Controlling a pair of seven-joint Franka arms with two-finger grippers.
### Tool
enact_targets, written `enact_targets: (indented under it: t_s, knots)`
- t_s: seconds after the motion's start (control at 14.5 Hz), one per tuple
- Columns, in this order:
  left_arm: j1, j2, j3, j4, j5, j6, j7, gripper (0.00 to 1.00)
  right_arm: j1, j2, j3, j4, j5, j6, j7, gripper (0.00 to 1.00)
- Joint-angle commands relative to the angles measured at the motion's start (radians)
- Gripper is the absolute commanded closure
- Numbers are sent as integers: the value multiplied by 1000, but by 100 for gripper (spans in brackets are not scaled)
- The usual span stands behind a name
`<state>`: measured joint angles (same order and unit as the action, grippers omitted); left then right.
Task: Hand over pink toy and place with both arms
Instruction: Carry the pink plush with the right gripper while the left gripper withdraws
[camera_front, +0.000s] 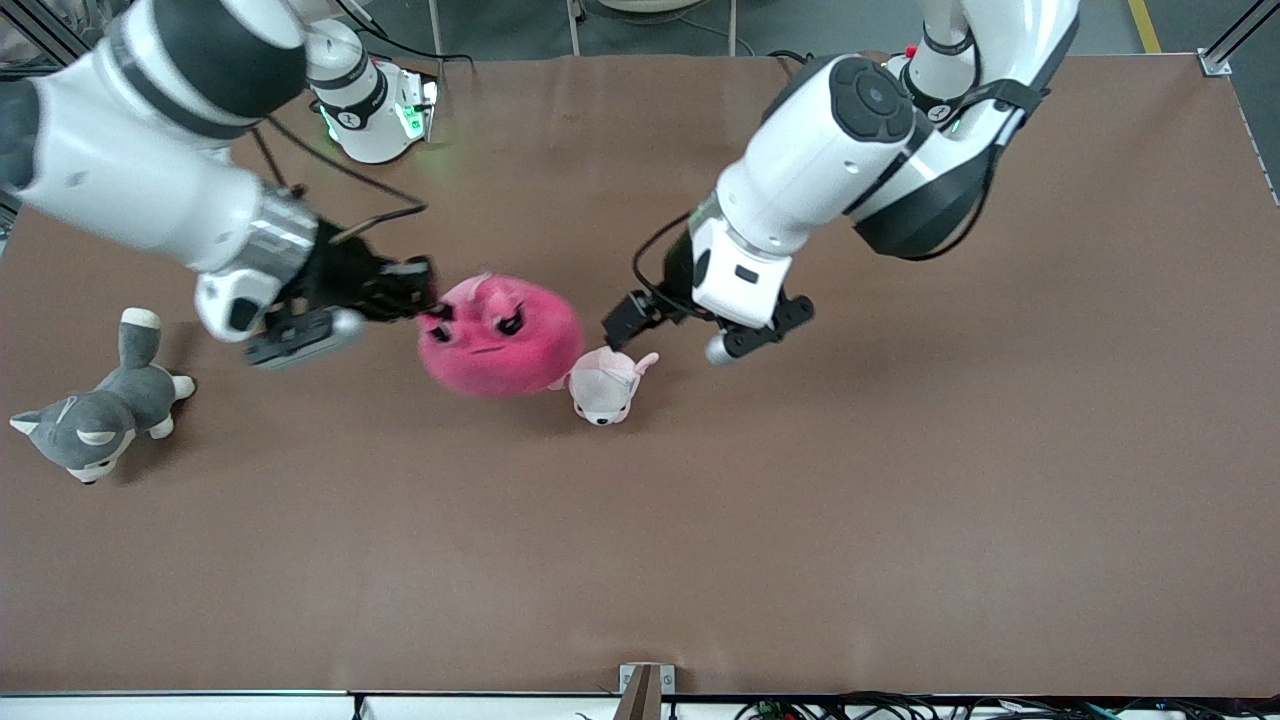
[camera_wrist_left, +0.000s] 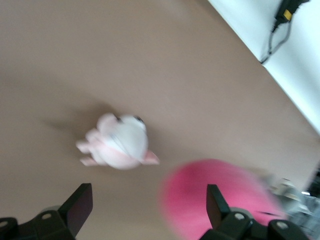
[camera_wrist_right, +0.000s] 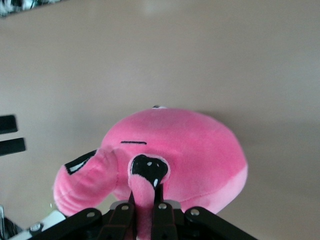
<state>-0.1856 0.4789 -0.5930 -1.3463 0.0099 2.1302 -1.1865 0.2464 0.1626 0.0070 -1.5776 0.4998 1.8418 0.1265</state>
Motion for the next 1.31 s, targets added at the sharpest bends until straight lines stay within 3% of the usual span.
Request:
enact_targets:
  t_s: [0.0,0.35,0.69,0.9,1.11,1.24]
  knots:
    - [69,6,-2,16,74,-105,176,0,-131,32,10,13,-20,-16,-24,96]
    - [264,-3,-2,15,204,-271,569,0,-338,127,11,5,-37,-120,-313,96]
    - [405,-38,-2,15,295,-375,794,0,-433,230,13,5,28,-185,-370,96]
    - [411,-74,-2,16,372,-444,809,0,-463,285,13,8,72,-231,-392,96]
    - [416,-112,-2,16,360,-493,843,0,-492,343,13,11,121,-277,-403,97]
    - [381,-179,80,-5,340,-498,921,0,-496,359,13,11,121,-277,-442,97]
